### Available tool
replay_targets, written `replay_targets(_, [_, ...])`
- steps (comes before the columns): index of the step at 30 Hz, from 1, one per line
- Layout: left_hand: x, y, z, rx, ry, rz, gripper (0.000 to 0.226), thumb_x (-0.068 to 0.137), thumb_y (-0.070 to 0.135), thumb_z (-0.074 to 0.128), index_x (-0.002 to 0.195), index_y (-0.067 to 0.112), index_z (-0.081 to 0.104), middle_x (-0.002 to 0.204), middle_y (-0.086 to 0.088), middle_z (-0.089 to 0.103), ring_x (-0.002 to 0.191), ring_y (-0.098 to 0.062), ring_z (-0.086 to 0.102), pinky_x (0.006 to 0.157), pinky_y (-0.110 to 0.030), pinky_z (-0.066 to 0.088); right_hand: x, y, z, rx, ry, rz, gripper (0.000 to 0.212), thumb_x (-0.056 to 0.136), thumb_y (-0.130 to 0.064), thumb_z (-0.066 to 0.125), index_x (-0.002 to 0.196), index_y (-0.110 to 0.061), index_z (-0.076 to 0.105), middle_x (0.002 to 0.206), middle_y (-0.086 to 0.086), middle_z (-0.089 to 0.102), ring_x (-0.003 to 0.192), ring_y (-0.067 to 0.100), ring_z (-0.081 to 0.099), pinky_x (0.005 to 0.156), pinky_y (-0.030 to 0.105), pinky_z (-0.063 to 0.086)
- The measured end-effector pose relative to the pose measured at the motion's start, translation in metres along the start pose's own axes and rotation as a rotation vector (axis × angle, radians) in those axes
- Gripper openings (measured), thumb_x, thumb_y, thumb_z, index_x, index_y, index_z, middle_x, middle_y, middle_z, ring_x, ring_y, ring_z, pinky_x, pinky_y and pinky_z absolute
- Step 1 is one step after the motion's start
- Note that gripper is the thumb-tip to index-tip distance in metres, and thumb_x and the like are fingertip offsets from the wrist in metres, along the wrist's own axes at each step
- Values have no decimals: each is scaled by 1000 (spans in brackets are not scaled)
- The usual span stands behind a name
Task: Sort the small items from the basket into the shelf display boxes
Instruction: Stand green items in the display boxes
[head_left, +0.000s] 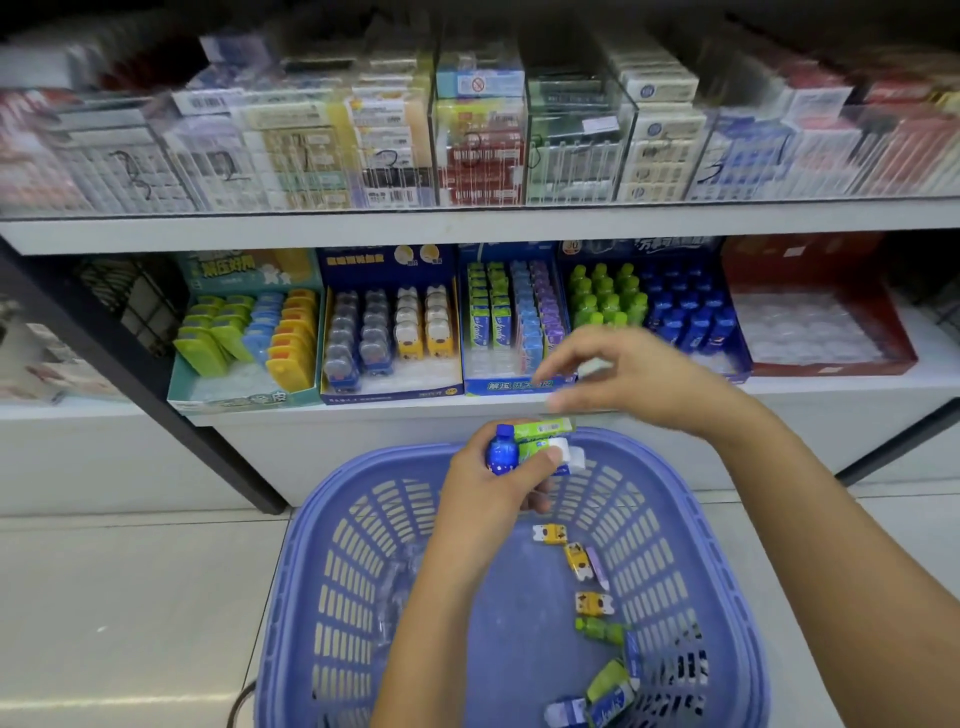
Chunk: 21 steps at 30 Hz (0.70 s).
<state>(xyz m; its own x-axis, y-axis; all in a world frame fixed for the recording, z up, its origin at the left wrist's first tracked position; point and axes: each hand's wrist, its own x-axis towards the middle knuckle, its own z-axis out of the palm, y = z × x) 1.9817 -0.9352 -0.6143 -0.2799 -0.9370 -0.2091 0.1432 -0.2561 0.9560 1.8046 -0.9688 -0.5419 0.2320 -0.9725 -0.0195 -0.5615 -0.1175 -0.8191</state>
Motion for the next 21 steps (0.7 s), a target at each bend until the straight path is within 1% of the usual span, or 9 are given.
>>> replay_targets(1, [-1,1,-1,29,-20,2,21,77,13,76,95,16,66,69,-3,68,59,-18,60,54,-27,50,-5,-7,7,30,-133,-2,28,66,-36,78,92,-28,73,92,-11,63,91,5,60,78,19,52])
replay_targets(3, [-4,4,-1,71,-56,8,25,72,15,77,94,16,65,66,-1,66,58,-16,61,53,-24,50,-10,-12,20,56,-232,2,27,71,-25,78,97,-21,73,100,-2,62,93,10,61,83,25,53])
replay_targets(7, [-8,7,-2,95,-67,15,31,67,17,77,95,12,64,66,-3,65,57,-17,61,52,-23,50,-13,-12,31,102,-231,-27,21,75,-21,77,95,-18,74,102,6,61,87,10,61,85,35,51])
replay_targets(11, [-8,7,3,-13,-118,-31,33,69,16,75,101,13,65,74,-4,68,61,-16,62,55,-23,51,-15,-8,37,158,-181,-20,24,70,-33,76,89,-20,73,97,8,65,78,16,59,76,43,49])
replay_targets(12, [-8,7,5,-68,-139,-52,33,71,15,75,103,11,65,78,-6,68,62,-16,62,55,-23,51,-16,-6,36,204,-164,6,27,69,-35,74,89,-18,72,95,11,67,76,19,59,73,43,48])
replay_targets(14, [-8,5,8,-170,-158,-97,29,77,13,73,105,8,64,84,-7,69,62,-16,63,53,-22,50,-18,0,31,350,-133,48,28,72,-29,71,94,-12,69,92,14,69,80,20,62,76,38,50])
replay_targets(17, [-6,1,11,-269,-142,-162,32,76,14,74,105,6,64,83,-5,71,58,-14,62,49,-20,48,-18,12,15,545,21,27,24,76,-17,66,98,-7,63,89,6,71,82,14,65,82,28,53])
replay_targets(19, [-4,-1,13,-292,-118,-182,30,75,18,70,102,6,64,80,-3,71,57,-12,62,48,-19,48,-19,24,-3,609,240,25,21,75,-13,66,96,-9,63,84,1,72,75,11,66,77,23,56])
replay_targets(21, [-1,-3,14,-292,-92,-180,36,69,23,72,100,8,65,77,-2,71,58,-12,63,48,-19,49,-22,44,-25,504,497,76,19,79,-9,68,97,-11,64,86,5,70,73,12,67,70,17,53])
